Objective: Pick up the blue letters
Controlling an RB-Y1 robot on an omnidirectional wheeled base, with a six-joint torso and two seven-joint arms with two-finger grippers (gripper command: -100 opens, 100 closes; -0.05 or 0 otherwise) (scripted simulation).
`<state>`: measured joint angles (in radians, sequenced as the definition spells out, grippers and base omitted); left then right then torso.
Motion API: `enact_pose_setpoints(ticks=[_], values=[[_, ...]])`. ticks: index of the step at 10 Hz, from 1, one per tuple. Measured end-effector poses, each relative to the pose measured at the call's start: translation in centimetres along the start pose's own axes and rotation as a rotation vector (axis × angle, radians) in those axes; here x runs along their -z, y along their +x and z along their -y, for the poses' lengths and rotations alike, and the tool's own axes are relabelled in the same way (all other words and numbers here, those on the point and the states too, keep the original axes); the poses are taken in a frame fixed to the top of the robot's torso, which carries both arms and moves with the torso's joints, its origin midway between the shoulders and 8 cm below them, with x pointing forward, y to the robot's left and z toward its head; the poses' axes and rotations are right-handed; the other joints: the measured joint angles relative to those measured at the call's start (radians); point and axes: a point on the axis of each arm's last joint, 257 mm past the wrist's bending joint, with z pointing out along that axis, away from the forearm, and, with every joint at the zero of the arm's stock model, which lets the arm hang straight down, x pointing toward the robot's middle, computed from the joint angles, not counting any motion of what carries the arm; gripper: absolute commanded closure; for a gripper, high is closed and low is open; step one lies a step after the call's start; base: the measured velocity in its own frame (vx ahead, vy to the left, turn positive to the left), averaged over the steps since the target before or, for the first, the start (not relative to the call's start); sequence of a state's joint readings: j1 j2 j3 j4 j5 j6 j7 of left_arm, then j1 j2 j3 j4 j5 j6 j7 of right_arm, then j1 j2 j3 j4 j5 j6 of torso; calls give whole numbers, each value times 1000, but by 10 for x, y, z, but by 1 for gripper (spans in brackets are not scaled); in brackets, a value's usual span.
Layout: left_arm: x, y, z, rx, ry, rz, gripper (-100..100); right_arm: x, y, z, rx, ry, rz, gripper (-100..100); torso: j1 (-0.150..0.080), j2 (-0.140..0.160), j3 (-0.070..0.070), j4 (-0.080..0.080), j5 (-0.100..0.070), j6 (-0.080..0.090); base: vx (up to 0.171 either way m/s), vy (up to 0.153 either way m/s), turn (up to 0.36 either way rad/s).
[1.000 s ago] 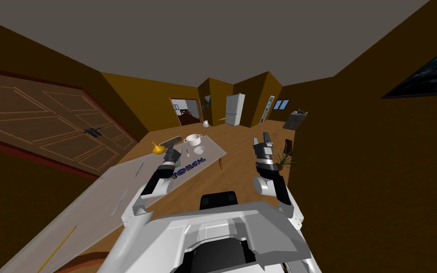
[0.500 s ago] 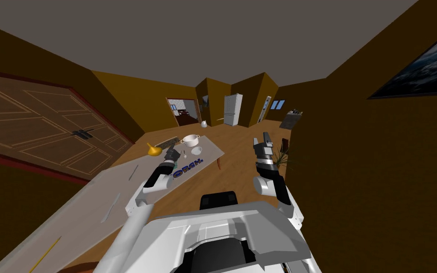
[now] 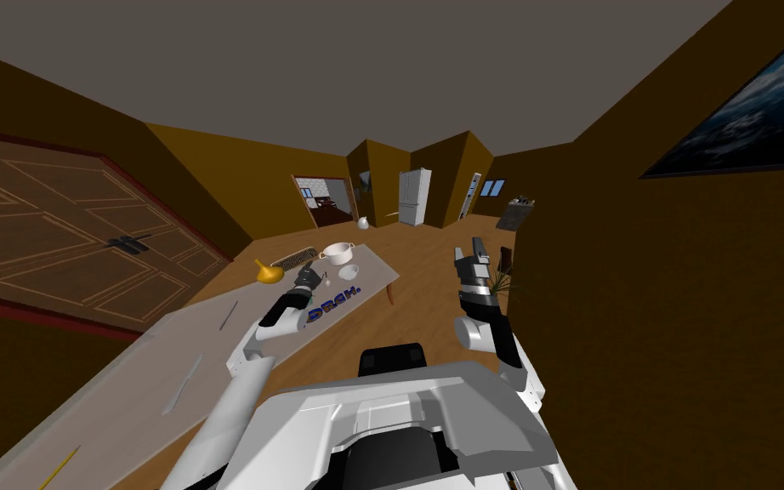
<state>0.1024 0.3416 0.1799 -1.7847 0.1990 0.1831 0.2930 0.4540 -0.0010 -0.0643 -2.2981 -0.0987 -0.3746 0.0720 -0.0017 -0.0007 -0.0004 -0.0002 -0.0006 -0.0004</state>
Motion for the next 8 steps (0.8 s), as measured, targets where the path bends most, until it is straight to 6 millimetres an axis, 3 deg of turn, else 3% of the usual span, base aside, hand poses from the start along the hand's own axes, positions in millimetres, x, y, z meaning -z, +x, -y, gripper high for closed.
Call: enact_pose_setpoints(ticks=[8], values=[[-21,-63,-62,71,-243,140,-100,0,0,0,0,0,0,0,1,0,0,0,0,0,19,-17,-56]])
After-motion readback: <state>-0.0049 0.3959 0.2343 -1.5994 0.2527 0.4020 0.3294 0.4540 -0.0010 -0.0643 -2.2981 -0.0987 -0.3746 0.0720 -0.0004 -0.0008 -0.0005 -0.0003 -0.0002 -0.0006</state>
